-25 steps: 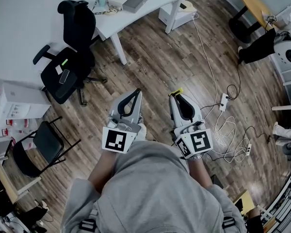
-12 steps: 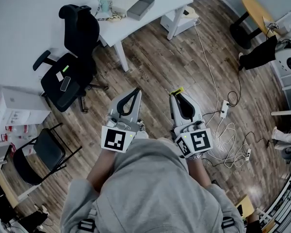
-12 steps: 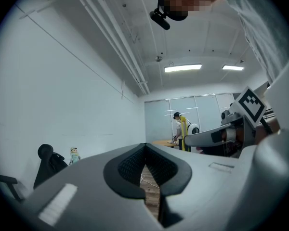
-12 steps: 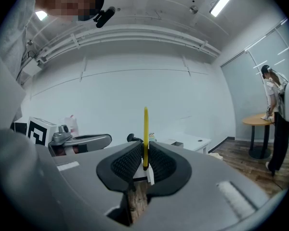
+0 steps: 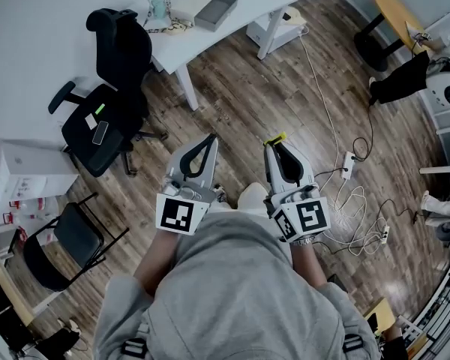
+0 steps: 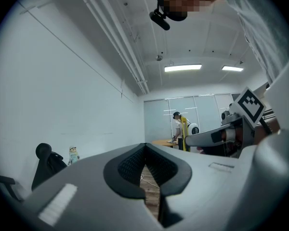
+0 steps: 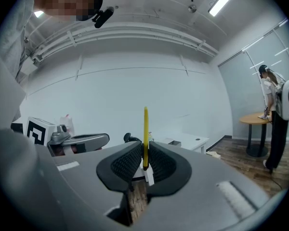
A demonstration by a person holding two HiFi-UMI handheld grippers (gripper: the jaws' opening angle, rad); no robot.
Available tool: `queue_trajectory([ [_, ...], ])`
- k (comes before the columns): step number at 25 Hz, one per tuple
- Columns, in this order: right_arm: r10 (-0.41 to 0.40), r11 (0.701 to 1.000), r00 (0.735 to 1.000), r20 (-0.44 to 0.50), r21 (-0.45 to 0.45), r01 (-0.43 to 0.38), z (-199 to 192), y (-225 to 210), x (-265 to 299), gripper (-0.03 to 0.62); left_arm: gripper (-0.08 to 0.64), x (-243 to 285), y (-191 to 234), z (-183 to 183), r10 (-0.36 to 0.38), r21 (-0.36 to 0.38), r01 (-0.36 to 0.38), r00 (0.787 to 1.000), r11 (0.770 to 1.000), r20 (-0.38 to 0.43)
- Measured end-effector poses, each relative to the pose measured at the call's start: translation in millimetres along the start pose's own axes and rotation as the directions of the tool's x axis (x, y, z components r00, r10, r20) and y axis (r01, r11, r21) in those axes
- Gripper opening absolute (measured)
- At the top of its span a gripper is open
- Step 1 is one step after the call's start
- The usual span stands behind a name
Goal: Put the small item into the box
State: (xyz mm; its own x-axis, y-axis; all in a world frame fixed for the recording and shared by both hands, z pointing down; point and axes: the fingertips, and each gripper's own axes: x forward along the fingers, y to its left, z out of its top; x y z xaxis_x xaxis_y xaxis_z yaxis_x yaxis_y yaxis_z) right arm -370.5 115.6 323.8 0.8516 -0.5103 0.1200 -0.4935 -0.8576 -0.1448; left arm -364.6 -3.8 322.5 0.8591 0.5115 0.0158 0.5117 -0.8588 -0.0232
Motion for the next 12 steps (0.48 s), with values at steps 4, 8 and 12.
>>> queue_trajectory([
  [4, -0.003, 1.000, 1.000, -0.006, 0.006, 0.003, -0.8, -4.4, 4.0, 0.064, 0.003, 3.1, 3.5, -2.6, 0.004, -0.004, -0.004, 1.000, 1.000, -0.005],
  [8, 0.006, 1.000, 1.000, -0.010, 0.018, -0.006, -3.8, -12.3, 13.6, 0.064, 0.003, 10.3, 6.6, -5.9, 0.013, -0.002, -0.013, 1.000, 1.000, -0.012],
  [12, 0.029, 0.999, 0.999, -0.013, 0.016, -0.029, -2.6, -19.9, 31.0, 0.064, 0.003, 21.8, 18.0, -6.4, 0.039, 0.001, -0.039, 0.999, 0.999, -0.018],
])
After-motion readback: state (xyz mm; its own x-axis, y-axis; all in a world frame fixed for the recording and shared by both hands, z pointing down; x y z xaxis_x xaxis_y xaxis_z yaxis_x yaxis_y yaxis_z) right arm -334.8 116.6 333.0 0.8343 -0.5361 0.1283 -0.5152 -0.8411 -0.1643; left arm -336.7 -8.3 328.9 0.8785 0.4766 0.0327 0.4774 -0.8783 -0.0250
